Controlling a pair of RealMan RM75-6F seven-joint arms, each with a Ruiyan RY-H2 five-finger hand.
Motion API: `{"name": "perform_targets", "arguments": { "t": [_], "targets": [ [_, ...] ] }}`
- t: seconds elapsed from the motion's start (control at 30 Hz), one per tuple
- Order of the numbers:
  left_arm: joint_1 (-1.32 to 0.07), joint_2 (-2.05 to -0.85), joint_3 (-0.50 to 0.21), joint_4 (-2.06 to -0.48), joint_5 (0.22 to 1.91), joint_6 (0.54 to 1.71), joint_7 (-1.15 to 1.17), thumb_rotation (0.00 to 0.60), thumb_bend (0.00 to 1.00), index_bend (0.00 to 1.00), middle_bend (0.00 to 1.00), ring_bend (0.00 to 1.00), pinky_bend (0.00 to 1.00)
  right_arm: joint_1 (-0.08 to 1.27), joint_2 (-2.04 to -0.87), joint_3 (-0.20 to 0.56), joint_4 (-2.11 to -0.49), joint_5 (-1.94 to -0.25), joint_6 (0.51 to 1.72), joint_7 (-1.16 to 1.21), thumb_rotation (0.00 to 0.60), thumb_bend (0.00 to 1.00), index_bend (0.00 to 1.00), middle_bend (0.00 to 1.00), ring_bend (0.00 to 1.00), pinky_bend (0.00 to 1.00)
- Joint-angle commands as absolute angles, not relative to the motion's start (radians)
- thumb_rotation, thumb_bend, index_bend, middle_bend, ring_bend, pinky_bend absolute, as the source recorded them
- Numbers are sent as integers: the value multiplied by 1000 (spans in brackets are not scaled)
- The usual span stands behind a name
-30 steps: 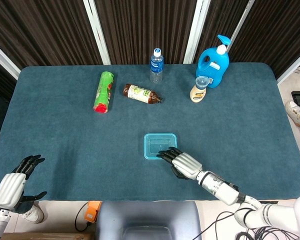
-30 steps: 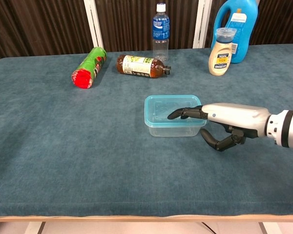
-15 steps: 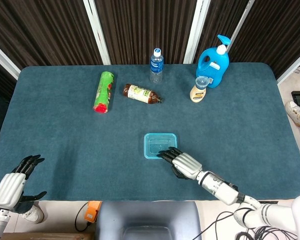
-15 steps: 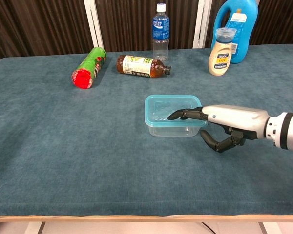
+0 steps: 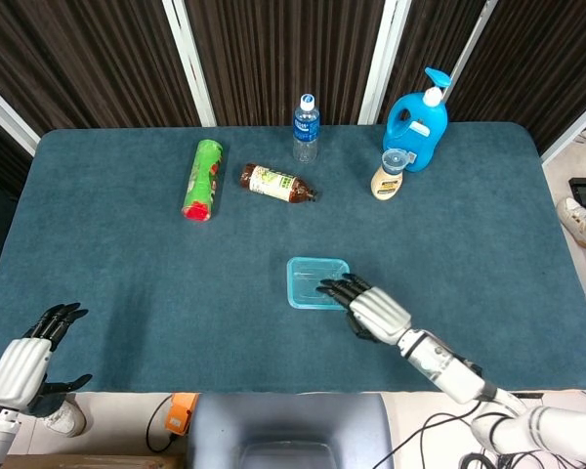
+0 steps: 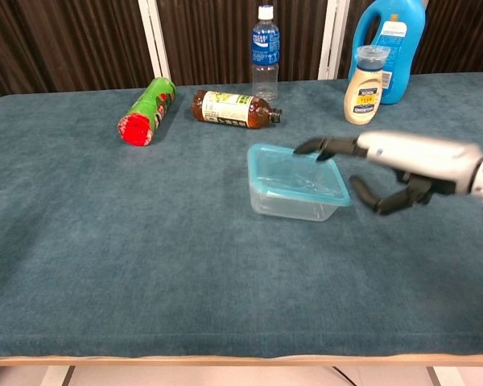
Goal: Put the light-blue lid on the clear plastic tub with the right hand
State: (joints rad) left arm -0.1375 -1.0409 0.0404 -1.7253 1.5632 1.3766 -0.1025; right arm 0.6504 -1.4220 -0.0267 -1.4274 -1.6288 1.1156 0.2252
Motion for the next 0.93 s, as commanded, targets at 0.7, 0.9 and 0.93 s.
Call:
{"name": "perform_targets", "arguments": {
  "t": [0.7, 0.9, 0.93],
  "targets": [
    [-128, -1046, 35, -1731, 1557, 1394, -72, 600, 365, 172, 97, 71, 279, 219, -1160, -97, -1641, -1430, 1446, -161, 600, 419, 0, 51, 13, 16],
    [-130, -1055, 29, -1731, 1542, 1389, -52, 600, 365, 172, 97, 71, 279, 208, -1161, -81, -1604, -1453, 1434, -103, 600, 419, 0, 50, 13, 15],
    [-130, -1055, 29, -1731, 1541, 1390, -51, 600, 365, 172, 97, 72, 279, 206, -1159, -80, -1605, -1455, 1431, -101, 600, 419, 0, 50, 12, 16]
  ]
}}
